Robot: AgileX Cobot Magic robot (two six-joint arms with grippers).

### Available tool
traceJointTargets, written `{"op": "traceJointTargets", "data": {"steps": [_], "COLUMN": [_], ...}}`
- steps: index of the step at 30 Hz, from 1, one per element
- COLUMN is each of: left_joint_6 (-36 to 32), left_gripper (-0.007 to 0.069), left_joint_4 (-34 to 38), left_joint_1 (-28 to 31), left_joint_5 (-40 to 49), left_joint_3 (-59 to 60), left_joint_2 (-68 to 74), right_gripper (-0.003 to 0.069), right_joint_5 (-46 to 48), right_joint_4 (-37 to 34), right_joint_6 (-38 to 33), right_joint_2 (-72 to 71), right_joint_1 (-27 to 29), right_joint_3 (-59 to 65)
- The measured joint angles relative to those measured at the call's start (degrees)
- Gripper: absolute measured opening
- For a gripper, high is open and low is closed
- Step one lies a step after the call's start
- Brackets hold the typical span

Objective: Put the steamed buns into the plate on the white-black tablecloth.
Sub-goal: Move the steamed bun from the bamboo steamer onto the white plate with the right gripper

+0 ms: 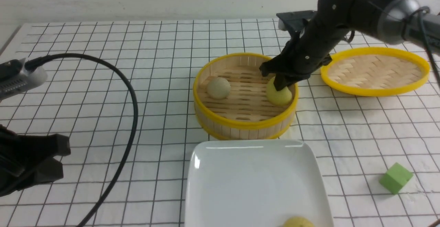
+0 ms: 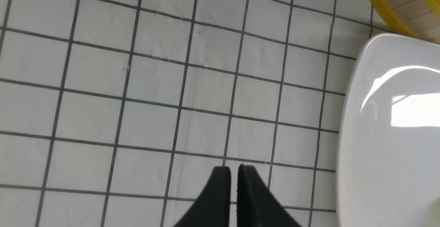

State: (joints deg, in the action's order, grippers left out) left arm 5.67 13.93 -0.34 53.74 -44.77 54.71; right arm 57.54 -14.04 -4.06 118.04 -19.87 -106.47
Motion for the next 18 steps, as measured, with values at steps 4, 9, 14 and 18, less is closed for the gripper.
{"op": "traceJointTargets", "data": {"steps": [4,9,14,18], "left_joint_6": [0.06,0.06,0.06,0.06], "left_gripper": [0.0064,0.0070,0.0073,0.0078], "left_joint_4": [0.00,-0.05,-0.09,-0.17], "left_joint_1": [0.00,0.00,0.00,0.00], "left_joint_5": [1.05,1.75,1.86,1.98], "left_joint_3": [0.00,0.00,0.00,0.00], "left_joint_2": [0.00,0.00,0.00,0.00], "right_gripper": [0.0014,0.0015,0.0034,0.0113], "right_joint_5": [9.55,10.92,-2.27,-14.98], "right_joint_4": [-1.00,-4.26,-4.71,-2.70], "right_joint_6": [-0.35,-0.35,-0.79,-0.90], "right_joint_2": [-10.17,-23.43,-27.59,-24.43], "right_joint_1": [0.00,-2.49,-9.72,-13.32], "right_joint_3": [1.72,13.35,34.40,46.69]}}
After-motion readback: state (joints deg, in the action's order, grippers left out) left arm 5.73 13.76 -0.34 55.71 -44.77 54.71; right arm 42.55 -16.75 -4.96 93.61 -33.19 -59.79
